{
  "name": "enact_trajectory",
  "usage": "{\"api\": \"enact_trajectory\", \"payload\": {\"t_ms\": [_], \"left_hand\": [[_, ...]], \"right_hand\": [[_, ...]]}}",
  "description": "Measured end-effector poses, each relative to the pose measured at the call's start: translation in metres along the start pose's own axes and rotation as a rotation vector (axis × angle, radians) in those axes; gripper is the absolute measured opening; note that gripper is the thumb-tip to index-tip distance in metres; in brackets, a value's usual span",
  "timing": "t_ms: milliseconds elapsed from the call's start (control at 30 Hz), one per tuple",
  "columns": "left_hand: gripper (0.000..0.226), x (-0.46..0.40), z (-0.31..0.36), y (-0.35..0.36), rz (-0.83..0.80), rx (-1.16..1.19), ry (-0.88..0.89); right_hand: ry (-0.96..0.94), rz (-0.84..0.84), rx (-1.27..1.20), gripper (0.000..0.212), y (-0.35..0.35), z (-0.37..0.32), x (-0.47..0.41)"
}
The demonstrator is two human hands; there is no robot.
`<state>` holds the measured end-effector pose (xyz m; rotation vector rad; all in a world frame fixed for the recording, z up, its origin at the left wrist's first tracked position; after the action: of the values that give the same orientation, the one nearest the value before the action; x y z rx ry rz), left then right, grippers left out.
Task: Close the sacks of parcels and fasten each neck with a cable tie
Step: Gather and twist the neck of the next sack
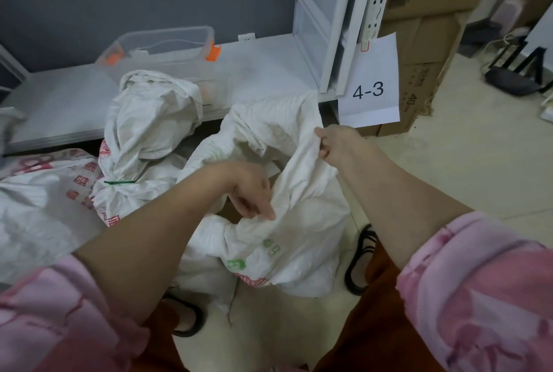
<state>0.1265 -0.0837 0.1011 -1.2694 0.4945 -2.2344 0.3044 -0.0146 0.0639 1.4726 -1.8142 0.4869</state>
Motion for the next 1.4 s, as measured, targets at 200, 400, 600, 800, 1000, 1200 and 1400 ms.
{"api": "enact_trajectory", "payload": {"t_ms": [200,400,600,800,1000,1200,1400], "left_hand": [[0.04,-0.018,0.021,-0.056,0.728,-0.288,0.175],[0.05,-0.063,0.07,-0.047,0.555,-0.73,0.469],[0.021,-0.081,0.08,-0.046,0.084,-0.357,0.353],[0.013,-0.098,0.1,-0.061,0.266,-0.18,0.329],[0.011,-0.102,0.086,-0.068,0.469,-0.08,0.371],[0.004,-0.098,0.03,-0.075,0.514,-0.147,0.194],[0.046,-0.105,-0.021,-0.047,0.392,-0.496,-0.042]], "right_hand": [[0.137,-0.097,0.039,0.013,-0.023,0.018,0.0],[0.15,-0.229,0.185,0.01,-0.045,0.038,0.015],[0.048,0.096,0.523,0.019,-0.079,0.029,0.022],[-0.472,0.281,0.953,0.037,-0.035,0.002,0.058],[-0.504,0.418,1.099,0.075,-0.008,0.024,0.048],[-0.434,0.428,1.12,0.062,-0.002,0.029,0.016],[-0.44,0.491,1.362,0.085,0.031,0.06,-0.01]]}}
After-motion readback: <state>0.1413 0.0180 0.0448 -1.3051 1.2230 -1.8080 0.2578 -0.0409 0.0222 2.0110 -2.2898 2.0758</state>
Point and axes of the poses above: each hand's wrist, its own x-axis away from the middle knuckle, its own y-axis out of the palm, z = x × y, the point moved 4 cm from there along -x, towards the middle knuckle, and after that the axes turned 13 degrees about y, right-handed, at the moved point
